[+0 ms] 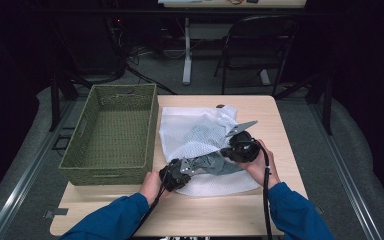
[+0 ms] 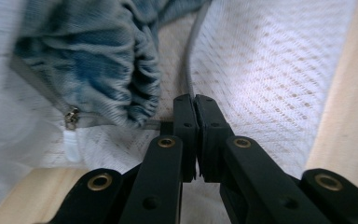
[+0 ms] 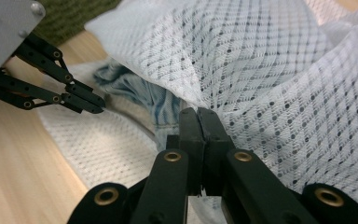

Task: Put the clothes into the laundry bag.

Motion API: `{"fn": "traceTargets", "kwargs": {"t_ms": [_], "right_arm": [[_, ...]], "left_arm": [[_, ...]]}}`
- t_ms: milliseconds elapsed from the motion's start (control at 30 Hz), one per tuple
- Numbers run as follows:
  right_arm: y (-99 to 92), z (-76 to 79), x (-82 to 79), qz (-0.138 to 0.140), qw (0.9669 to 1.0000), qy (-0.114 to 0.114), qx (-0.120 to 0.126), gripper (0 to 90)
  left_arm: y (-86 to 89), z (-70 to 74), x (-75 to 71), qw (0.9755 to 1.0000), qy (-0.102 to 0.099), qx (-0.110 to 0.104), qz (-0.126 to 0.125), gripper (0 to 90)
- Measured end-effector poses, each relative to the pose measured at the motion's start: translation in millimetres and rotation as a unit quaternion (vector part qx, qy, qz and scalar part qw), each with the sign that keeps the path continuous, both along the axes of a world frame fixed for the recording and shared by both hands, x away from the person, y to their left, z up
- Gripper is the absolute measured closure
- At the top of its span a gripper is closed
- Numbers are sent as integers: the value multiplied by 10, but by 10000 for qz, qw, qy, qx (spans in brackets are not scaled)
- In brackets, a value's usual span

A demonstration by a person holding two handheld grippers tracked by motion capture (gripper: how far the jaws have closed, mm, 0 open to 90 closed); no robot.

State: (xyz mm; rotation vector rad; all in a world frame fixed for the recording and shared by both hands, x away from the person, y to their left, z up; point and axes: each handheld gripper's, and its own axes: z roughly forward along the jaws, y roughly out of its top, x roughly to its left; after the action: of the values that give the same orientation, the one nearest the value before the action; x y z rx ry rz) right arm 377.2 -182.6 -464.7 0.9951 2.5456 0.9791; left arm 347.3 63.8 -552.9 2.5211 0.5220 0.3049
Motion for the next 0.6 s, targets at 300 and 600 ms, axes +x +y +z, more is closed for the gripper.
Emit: {"fn": "traceTargets", "kwargs": {"t_ms": [300, 600], "right_arm": [[-184, 85, -104, -218, 9996, -91, 184, 899], [-243, 155, -328, 527, 9939, 345, 903, 899]], "left_arm": [[301, 217, -124, 9974, 19, -701, -191, 883], [317, 310, -180, 9970, -401, -655, 24, 644]]}}
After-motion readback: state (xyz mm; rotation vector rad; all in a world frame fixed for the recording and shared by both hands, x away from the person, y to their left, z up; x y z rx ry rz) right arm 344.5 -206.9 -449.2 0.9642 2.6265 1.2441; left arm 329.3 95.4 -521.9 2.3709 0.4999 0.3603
